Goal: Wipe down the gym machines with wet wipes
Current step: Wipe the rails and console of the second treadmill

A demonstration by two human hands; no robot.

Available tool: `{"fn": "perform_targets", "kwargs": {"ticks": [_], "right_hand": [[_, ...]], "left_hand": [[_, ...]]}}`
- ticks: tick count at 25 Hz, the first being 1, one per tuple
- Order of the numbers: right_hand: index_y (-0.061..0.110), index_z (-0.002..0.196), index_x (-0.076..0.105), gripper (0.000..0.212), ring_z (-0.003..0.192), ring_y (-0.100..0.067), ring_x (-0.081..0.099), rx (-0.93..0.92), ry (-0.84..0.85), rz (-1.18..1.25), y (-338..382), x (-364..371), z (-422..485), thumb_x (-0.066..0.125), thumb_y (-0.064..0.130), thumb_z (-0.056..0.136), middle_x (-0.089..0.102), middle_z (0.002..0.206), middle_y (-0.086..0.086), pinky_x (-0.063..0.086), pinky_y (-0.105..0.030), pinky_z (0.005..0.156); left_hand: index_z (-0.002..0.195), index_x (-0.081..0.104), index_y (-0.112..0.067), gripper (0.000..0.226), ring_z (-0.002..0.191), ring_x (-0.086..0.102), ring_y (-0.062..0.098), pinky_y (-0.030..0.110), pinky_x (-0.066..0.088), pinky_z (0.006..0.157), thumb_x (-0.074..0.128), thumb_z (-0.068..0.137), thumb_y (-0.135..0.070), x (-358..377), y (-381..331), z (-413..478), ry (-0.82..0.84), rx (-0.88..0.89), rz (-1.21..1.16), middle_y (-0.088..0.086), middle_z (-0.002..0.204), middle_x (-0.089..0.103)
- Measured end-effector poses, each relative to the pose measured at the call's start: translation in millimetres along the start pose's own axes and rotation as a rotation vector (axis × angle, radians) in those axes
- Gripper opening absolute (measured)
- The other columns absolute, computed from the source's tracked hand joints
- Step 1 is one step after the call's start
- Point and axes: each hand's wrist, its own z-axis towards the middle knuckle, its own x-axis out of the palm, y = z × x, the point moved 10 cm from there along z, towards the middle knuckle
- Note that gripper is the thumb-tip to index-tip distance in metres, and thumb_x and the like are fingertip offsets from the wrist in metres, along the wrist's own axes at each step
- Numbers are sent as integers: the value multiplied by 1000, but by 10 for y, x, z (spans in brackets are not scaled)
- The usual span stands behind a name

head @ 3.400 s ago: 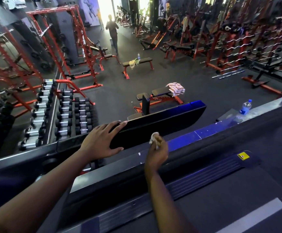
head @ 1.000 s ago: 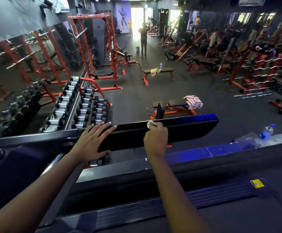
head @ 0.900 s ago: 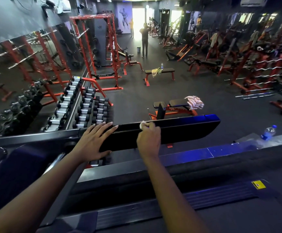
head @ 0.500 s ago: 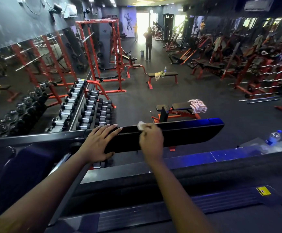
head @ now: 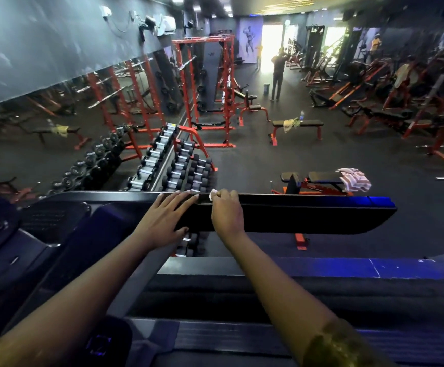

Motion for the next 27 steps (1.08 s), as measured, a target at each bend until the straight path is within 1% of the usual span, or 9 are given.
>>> {"fn": "perform_targets", "kwargs": {"ticks": [2, 4, 6, 8, 12, 17, 19, 23, 27], "right_hand": [[5, 119, 56, 35, 105, -31, 46, -121, 44, 11, 218, 87, 28, 39, -3, 90, 57, 113, -12, 43, -35, 82], [7, 113, 64, 36, 95, -32, 50, -260, 95, 68, 356, 128, 10, 45, -6, 85, 62, 108, -11, 46, -38, 76], [9, 103, 71, 36, 84, -33, 56, -276, 90, 159, 279, 155, 161, 49, -7, 79, 69, 99, -10, 49, -36, 70], [10, 102, 73, 38, 85, -34, 60, -272, 120, 175, 224, 232, 368, 51, -9, 77, 71, 98, -9, 51, -37, 73], [7, 112, 67, 44, 103, -31, 58, -433, 296, 157, 573, 425, 370, 51, -13, 76, 66, 111, -11, 49, -41, 84], [5, 103, 71, 35, 101, -31, 61, -621, 280, 229, 469, 235, 136, 49, -7, 79, 68, 110, -11, 43, -29, 88], [4, 101, 72, 36, 101, -28, 63, -610, 283, 265, 496, 204, 228, 48, -9, 78, 69, 108, -11, 44, -28, 89], [4, 103, 71, 39, 101, -28, 64, -651, 325, 317, 1047, 368, 470, 49, -13, 76, 69, 108, -12, 50, -40, 87], [3, 104, 71, 41, 102, -29, 63, -704, 400, 225, 1111, 556, 456, 47, -12, 75, 69, 108, -12, 46, -33, 84]], "left_hand": [[150, 14, -25, 84, 143, 23, 29, 51, 19, 115, 52, 78, -48, 43, 174, -248, 60, -72, -2, 6, 156, 25], [150, 3, -26, 87, 147, 10, 25, 49, 13, 117, 35, 76, -59, 190, 323, -448, 184, -170, -47, 3, 159, 13], [151, -4, -26, 88, 147, 3, 23, 46, 12, 118, 44, 84, -56, 301, 430, -534, 296, -270, -108, 1, 160, 4], [151, -6, -26, 90, 147, 1, 23, 44, 12, 118, 54, 88, -48, 341, 390, -527, 342, -265, -66, 0, 160, 0], [152, -1, -27, 88, 147, 2, 22, 42, 12, 117, 54, 87, -50, 311, 301, -471, 323, -200, 40, -3, 160, 0], [152, 3, -28, 86, 147, 3, 23, 43, 11, 116, 55, 87, -49, 309, 298, -487, 316, -211, 44, -3, 160, 3], [152, 5, -28, 84, 147, 4, 24, 43, 11, 116, 54, 88, -49, 307, 293, -472, 310, -214, 36, -2, 160, 4], [152, 3, -28, 84, 147, 3, 22, 42, 13, 117, 52, 87, -50, 332, 303, -463, 325, -212, 55, -3, 160, 2], [152, 4, -28, 83, 147, 4, 22, 42, 12, 117, 52, 87, -48, 326, 304, -459, 315, -207, 52, -2, 160, 3]]}}
